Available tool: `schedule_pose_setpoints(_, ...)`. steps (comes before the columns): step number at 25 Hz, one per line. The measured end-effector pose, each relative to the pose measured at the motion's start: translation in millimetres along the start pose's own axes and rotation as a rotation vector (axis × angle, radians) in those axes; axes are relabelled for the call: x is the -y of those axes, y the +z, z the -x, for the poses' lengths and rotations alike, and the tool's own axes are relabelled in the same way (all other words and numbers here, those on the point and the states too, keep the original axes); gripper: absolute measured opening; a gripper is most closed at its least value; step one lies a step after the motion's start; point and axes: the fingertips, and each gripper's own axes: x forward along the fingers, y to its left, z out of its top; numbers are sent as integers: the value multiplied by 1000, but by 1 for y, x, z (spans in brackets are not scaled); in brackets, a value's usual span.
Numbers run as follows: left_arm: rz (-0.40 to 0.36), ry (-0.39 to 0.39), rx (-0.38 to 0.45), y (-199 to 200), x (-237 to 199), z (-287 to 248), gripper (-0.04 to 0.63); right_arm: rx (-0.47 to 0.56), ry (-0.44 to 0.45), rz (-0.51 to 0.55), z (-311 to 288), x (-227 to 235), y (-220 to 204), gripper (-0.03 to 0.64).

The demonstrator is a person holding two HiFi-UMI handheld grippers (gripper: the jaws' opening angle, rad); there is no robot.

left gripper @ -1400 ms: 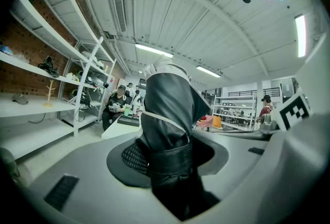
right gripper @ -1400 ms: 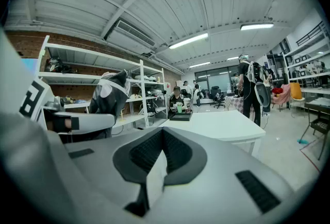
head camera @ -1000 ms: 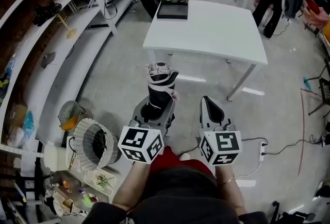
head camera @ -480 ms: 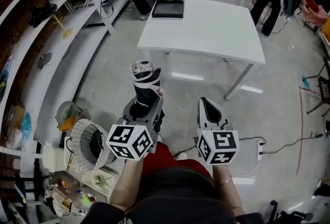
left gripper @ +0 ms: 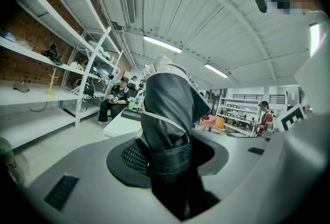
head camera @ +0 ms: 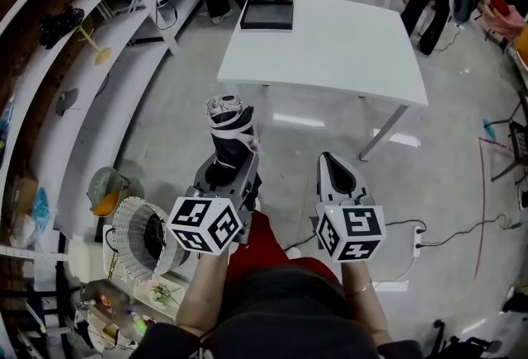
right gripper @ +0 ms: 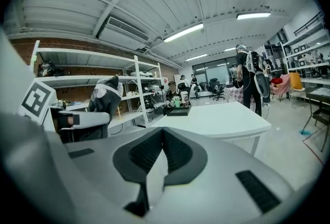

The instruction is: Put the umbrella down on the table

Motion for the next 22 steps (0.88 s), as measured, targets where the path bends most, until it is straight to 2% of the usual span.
schedule_pose_setpoints(7, 8, -23, -23, 7, -42, -41, 198, -14, -28, 2, -50, 2, 2, 18)
schedule_pose_setpoints(22, -34, -105, -69, 64, -138, -151, 198, -46, -126, -35, -189, 5, 35, 18)
